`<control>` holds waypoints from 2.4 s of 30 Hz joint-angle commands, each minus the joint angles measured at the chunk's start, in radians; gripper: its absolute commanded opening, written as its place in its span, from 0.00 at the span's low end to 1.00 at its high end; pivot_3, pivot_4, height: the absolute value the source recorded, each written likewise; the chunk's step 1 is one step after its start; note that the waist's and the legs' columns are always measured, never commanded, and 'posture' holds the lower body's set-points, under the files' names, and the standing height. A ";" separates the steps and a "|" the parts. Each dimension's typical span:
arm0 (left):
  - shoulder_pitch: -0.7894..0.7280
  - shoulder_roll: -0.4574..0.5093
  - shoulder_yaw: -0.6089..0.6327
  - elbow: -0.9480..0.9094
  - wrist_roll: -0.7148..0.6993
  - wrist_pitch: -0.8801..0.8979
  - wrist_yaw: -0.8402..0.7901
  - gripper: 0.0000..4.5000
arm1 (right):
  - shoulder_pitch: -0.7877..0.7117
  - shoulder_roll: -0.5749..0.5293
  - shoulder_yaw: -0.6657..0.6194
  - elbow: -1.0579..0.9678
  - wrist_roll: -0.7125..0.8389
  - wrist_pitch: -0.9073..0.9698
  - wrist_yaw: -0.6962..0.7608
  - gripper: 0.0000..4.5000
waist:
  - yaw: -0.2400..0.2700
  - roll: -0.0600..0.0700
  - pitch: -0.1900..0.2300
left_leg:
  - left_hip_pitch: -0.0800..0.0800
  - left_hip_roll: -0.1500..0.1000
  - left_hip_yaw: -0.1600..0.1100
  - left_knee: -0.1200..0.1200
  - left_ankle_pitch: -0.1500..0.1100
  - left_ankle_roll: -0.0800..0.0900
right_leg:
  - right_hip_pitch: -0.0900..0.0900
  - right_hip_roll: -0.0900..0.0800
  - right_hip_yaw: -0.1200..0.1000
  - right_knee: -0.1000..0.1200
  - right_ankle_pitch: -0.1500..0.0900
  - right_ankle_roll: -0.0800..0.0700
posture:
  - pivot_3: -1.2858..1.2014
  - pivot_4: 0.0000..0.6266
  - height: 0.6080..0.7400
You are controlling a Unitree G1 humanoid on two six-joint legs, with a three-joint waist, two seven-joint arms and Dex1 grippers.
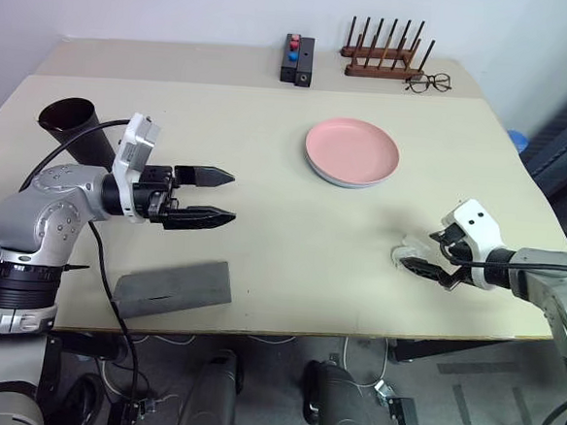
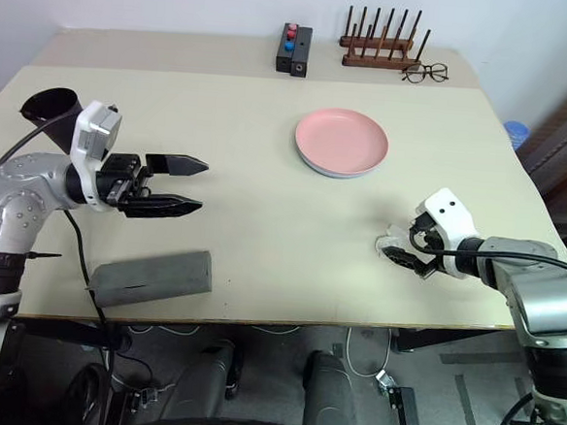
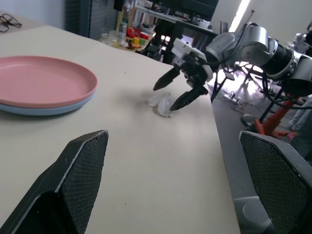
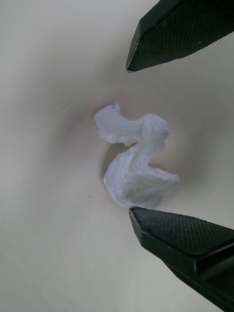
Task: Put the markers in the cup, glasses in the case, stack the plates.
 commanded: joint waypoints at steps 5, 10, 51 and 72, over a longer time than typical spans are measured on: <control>0.009 0.022 0.029 -0.026 -0.007 -0.006 0.007 1.00 | -0.047 0.030 0.026 0.039 -0.011 -0.043 -0.004 0.26 | 0.001 0.000 0.000 | 0.000 0.000 0.000 0.000 0.000 0.000 | 0.000 0.000 0.000 0.000 0.000 0.000 | 0.52 0.24 1.00; 0.017 0.025 0.035 -0.028 -0.008 -0.010 0.014 1.00 | -0.068 0.021 0.039 0.057 -0.016 -0.058 0.004 0.01 | 0.001 0.000 0.000 | 0.000 0.000 0.000 0.000 0.000 0.000 | 0.000 0.000 0.000 0.000 0.000 0.000 | 0.52 0.24 1.00; 0.162 -0.152 0.136 -0.175 -0.003 -0.124 0.399 1.00 | -0.693 0.350 0.014 0.835 -0.221 -0.879 -0.166 0.99 | -0.004 0.002 0.001 | 0.000 0.000 0.000 -0.002 0.000 0.000 | 0.000 0.001 0.000 0.000 0.002 0.004 | 0.52 0.24 1.00; 0.339 0.040 0.222 -0.034 -0.082 -0.166 -0.050 1.00 | -0.051 0.043 -0.240 -0.095 0.415 -0.314 0.338 0.99 | 0.007 0.002 0.001 | 0.004 0.001 0.005 -0.003 -0.001 -0.002 | 0.001 -0.003 0.001 -0.003 0.000 -0.001 | 0.52 0.24 1.00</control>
